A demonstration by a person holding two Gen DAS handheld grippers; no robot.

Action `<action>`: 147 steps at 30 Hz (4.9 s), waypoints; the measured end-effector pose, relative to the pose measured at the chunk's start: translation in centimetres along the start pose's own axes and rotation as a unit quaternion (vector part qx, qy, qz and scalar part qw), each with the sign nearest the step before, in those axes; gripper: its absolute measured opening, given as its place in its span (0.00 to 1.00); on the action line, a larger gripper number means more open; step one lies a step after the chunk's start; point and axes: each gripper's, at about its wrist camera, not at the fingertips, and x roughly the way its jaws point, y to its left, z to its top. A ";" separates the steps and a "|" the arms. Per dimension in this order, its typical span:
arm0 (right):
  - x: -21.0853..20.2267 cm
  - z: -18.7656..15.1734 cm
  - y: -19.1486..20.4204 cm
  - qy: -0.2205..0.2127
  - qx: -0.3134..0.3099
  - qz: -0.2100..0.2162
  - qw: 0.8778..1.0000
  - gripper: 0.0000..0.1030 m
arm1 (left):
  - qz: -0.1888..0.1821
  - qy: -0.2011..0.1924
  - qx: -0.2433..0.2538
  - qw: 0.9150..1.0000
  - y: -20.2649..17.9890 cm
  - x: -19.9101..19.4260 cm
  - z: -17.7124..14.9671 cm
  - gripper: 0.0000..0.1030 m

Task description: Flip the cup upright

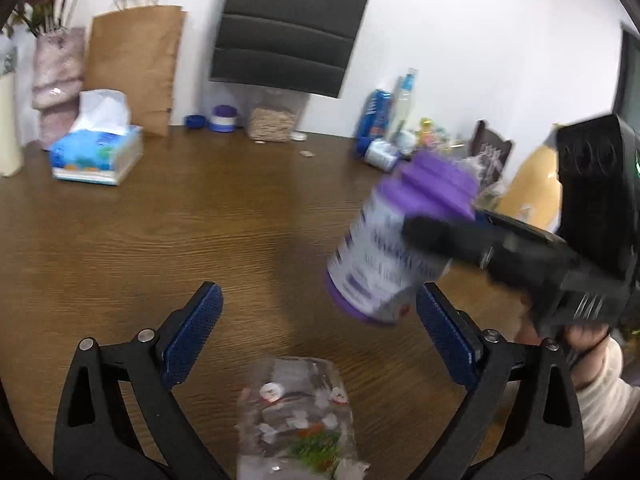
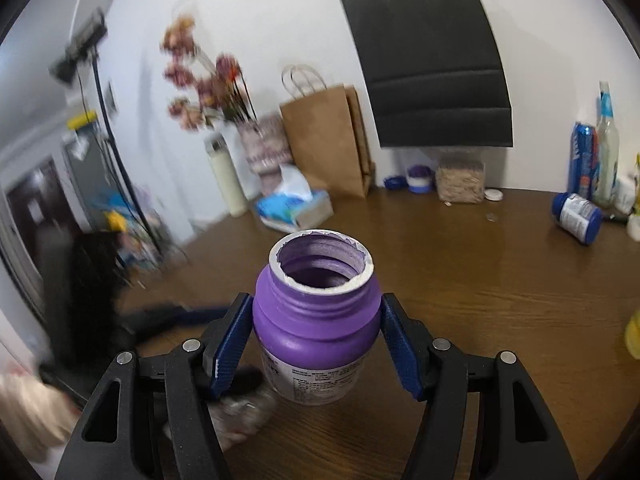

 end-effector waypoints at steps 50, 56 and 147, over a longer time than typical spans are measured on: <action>-17.0 -12.6 3.7 -0.045 -0.020 -0.105 0.993 0.78 | 0.288 -0.221 -0.060 0.930 -5.7 -21.0 -15.5 1.00; -22.5 -19.6 8.4 -0.075 -0.087 -0.109 0.987 0.78 | 0.321 -0.252 0.016 0.913 -10.2 -24.6 -23.0 1.00; -26.7 -24.9 16.0 -0.076 -0.081 -0.089 0.990 0.78 | 0.304 -0.316 0.022 0.899 -12.2 -31.3 -27.8 1.00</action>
